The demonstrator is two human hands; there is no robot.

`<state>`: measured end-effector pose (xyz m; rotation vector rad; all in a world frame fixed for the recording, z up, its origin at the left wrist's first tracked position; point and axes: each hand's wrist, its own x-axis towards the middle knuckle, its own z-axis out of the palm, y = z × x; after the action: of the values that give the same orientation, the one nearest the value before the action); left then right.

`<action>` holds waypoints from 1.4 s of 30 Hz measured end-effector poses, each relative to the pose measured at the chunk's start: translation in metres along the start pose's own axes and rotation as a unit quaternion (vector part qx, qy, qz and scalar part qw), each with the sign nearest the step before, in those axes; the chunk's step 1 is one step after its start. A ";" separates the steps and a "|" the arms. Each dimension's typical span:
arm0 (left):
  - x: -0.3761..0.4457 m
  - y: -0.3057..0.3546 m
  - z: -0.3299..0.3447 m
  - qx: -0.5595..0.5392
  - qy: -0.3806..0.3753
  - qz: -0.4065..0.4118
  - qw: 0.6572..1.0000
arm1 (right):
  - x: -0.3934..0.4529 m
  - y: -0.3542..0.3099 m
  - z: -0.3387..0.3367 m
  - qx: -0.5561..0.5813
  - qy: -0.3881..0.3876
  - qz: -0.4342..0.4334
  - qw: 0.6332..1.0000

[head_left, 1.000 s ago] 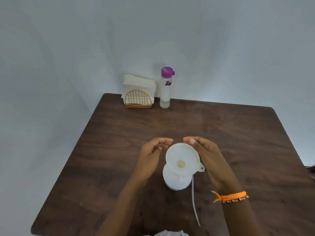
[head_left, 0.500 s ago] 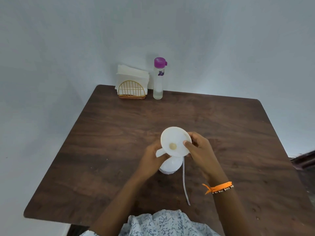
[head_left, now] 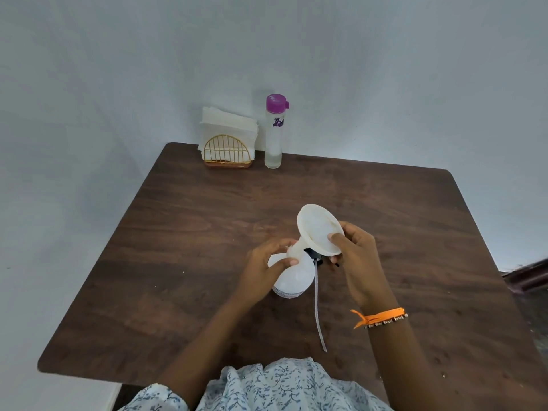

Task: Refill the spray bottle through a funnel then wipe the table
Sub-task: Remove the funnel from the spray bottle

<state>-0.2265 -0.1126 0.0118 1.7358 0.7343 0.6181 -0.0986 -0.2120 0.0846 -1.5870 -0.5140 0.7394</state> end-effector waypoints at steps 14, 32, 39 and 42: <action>0.002 0.001 -0.002 -0.002 -0.010 0.014 1.000 | 0.000 0.009 -0.004 -0.018 -0.002 -0.014 1.000; 0.003 0.001 -0.003 -0.007 -0.026 0.020 0.999 | 0.001 0.014 -0.014 0.018 0.003 0.006 1.000; 0.001 0.000 -0.002 -0.060 -0.032 -0.028 0.997 | 0.006 0.015 -0.016 0.107 -0.021 0.031 0.994; 0.004 0.002 -0.006 -0.123 -0.026 -0.033 0.992 | 0.012 0.013 -0.013 0.128 -0.019 0.037 0.991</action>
<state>-0.2281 -0.1066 0.0159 1.4903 0.6479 0.5896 -0.0817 -0.2148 0.0706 -1.3604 -0.3732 0.8579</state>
